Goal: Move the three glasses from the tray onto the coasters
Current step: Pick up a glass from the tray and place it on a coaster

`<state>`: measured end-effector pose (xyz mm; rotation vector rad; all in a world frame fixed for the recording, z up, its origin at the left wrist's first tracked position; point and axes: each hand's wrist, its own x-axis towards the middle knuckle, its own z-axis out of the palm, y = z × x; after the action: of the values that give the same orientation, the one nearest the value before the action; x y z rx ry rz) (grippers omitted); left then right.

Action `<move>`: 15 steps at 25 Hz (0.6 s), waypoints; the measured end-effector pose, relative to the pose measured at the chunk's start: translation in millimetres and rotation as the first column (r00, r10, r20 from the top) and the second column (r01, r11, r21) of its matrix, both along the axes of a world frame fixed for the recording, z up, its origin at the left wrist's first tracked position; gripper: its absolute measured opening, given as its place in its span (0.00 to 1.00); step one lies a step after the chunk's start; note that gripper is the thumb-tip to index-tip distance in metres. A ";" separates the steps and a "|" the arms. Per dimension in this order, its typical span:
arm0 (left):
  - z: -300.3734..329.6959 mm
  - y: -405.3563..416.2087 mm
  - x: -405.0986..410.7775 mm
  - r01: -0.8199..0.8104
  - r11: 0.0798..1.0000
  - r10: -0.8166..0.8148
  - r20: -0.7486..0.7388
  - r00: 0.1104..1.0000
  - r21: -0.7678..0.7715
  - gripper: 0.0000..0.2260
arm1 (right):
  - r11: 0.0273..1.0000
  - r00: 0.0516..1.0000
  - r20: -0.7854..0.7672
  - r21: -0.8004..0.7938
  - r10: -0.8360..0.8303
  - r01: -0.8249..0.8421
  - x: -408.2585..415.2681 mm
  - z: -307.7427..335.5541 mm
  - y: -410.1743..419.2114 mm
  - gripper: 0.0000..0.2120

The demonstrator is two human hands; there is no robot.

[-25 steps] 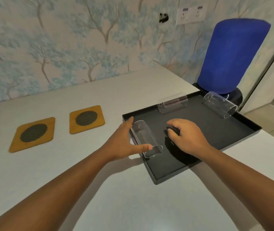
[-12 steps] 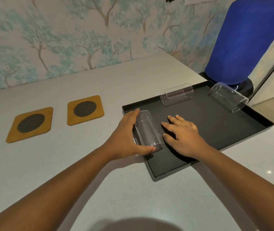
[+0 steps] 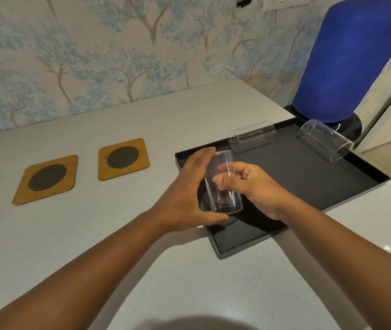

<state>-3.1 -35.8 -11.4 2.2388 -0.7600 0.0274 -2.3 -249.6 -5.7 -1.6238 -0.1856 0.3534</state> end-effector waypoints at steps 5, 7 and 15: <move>-15.0 35.0 -2.9 -0.160 0.975 0.159 0.020 0.987 0.153 0.52 | 0.986 0.987 0.040 0.073 -0.155 0.152 3.2 6.5 -0.4 0.32; -31.7 65.7 -11.5 -0.280 0.932 0.276 0.052 0.960 0.229 0.41 | 0.978 0.981 0.065 0.112 -0.184 0.177 6.5 14.3 2.4 0.32; -59.0 179.5 -17.0 -0.490 0.812 0.459 0.170 0.872 0.318 0.27 | 0.967 0.977 0.110 0.202 -0.181 0.156 40.1 29.8 89.5 0.38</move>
<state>-20.1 143.7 -70.4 2.7413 -0.2309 0.2497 37.8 -160.1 24.2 -1.4586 -0.1713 0.0968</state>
